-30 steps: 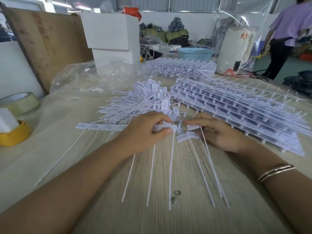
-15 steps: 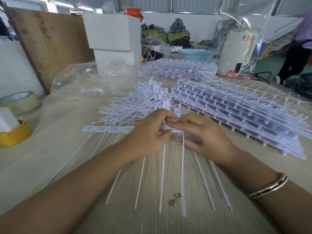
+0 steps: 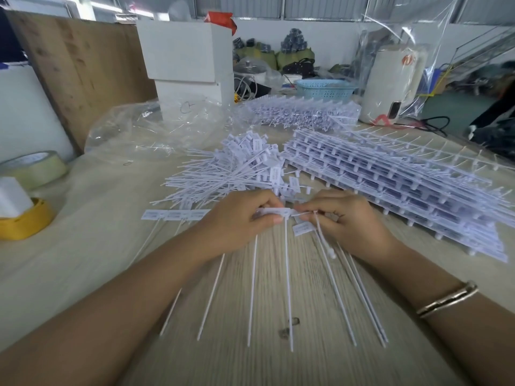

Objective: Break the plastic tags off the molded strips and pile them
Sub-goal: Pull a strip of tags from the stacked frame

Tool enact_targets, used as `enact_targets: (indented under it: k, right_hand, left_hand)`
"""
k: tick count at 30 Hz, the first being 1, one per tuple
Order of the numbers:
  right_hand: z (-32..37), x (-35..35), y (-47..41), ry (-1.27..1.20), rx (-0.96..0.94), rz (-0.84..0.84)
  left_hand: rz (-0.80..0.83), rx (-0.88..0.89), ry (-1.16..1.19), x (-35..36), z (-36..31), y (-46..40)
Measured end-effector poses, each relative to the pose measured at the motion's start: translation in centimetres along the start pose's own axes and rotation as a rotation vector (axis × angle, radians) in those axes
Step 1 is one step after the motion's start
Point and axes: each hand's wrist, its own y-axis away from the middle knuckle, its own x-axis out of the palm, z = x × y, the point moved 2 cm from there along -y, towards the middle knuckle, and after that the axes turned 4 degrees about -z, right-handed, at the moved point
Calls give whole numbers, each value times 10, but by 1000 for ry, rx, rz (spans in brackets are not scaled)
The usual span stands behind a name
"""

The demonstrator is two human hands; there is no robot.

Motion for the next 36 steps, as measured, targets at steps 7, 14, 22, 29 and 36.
enact_targets:
  k: [7, 14, 22, 29, 36]
  right_hand:
    - [-6, 2, 2, -276, 255, 1]
    - [-14, 1, 2, -470, 321, -46]
    - [-24, -32, 9, -542, 505, -249]
    - [-18, -17, 6, -187, 233, 267]
    - [-11, -11, 4, -104, 121, 78]
  left_hand:
    - [-19, 38, 3, 1, -6, 0]
    - [-58, 100, 4, 2, -13, -1]
    - [-58, 114, -23, -2, -7, 4]
    - [-117, 50, -110, -2, 0, 2]
    - [-219, 10, -35, 6, -3, 0]
